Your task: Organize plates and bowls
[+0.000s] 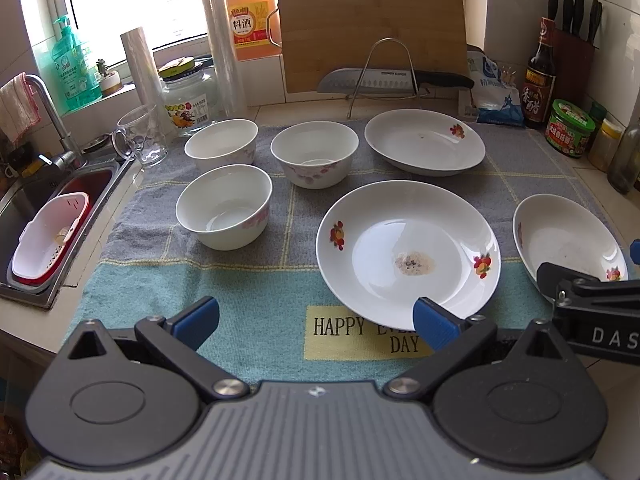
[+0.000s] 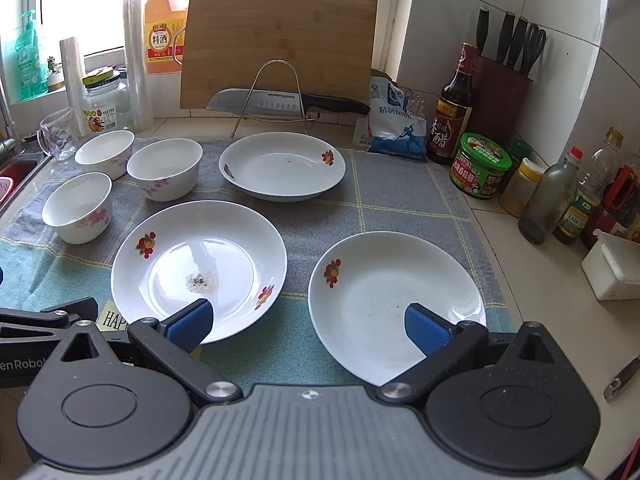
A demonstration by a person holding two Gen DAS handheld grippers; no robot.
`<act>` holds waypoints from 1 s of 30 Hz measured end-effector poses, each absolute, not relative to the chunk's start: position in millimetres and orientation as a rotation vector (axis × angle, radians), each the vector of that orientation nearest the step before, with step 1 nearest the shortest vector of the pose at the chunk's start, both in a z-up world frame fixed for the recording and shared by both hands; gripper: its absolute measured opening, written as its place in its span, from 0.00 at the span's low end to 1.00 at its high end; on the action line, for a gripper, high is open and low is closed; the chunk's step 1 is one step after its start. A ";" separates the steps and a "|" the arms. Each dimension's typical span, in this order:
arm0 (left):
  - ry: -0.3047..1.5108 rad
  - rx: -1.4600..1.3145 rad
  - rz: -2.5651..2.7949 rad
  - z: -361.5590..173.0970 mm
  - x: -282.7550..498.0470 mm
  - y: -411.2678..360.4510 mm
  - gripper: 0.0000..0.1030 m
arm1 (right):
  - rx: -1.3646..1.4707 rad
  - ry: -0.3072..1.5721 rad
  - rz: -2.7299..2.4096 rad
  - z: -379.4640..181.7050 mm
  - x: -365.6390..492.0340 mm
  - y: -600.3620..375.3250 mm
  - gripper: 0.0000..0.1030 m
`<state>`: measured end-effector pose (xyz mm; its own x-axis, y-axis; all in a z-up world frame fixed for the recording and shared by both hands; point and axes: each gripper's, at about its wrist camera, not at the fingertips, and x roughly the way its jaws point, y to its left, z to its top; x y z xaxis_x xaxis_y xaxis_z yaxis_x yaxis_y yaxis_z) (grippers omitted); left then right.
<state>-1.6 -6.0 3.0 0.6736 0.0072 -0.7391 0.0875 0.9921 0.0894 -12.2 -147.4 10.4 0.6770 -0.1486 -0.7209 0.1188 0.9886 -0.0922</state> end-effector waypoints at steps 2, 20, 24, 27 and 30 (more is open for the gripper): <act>0.832 0.120 -0.045 3.7 -1.4 -6.0 0.99 | -0.038 0.814 -0.150 10.7 -11.9 -147.4 1.00; 0.835 0.121 -0.042 4.5 -1.7 -7.6 0.99 | -0.043 0.809 -0.143 10.6 -12.2 -151.5 1.00; 0.835 0.122 -0.038 5.4 -3.7 -11.1 0.99 | -0.042 0.808 -0.142 10.8 -12.2 -152.1 1.00; 0.835 0.122 -0.037 5.6 -3.7 -12.5 0.99 | -0.041 0.806 -0.140 11.0 -12.3 -153.9 1.00; 0.836 0.122 -0.037 5.7 -3.7 -12.5 0.99 | -0.046 0.801 -0.140 11.6 -13.2 -155.2 1.00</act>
